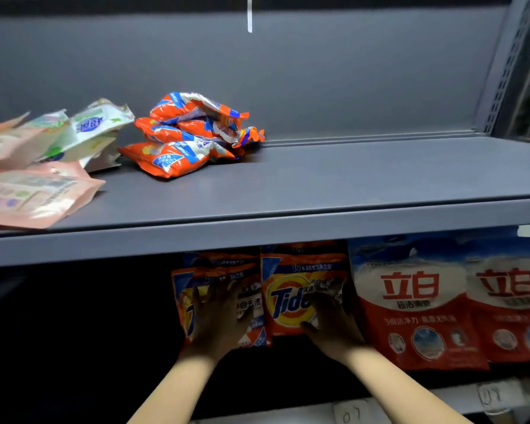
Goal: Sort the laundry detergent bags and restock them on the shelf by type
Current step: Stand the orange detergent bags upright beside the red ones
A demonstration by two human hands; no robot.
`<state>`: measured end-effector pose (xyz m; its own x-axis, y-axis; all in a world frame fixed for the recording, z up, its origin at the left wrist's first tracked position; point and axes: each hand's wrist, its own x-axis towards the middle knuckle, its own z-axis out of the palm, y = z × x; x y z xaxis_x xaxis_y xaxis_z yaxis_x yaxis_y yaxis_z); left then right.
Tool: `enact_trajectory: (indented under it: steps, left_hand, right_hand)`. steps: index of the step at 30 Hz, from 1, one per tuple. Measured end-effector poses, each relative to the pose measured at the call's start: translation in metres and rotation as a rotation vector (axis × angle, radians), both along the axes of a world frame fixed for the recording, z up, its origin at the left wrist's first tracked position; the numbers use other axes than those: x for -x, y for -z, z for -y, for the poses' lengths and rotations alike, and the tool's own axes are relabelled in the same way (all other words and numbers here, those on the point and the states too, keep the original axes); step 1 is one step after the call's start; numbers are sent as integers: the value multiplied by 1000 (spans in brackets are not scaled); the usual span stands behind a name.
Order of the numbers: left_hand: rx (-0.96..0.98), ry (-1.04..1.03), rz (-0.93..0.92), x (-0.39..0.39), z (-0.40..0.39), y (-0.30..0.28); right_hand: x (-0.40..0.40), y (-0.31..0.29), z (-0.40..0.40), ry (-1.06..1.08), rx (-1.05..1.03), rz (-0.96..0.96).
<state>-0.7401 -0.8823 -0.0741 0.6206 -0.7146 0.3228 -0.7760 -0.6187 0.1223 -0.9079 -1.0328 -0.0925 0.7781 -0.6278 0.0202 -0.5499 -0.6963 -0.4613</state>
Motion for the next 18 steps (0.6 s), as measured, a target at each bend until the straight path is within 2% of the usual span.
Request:
enact_trajectory:
  steps: [6,8,10,14,18]
  left_hand:
    - [-116,-160,2,46,-37,-49]
    - [-73,-190,-58,62,-50,-66]
    - [19,-198,4,80,-68,-86]
    - [300,-52,262,93,-95,-120]
    - [525,23,321,98,-111,-164]
  right_hand:
    - [27,-57,-24,-46,6,-52]
    - [38,-76,-36,-66,45,-32]
    - [50,-98,-53,-80,131,11]
    - [69,-145,-88,-149,243,332]
    - [69,-187,-106,-229,247,605]
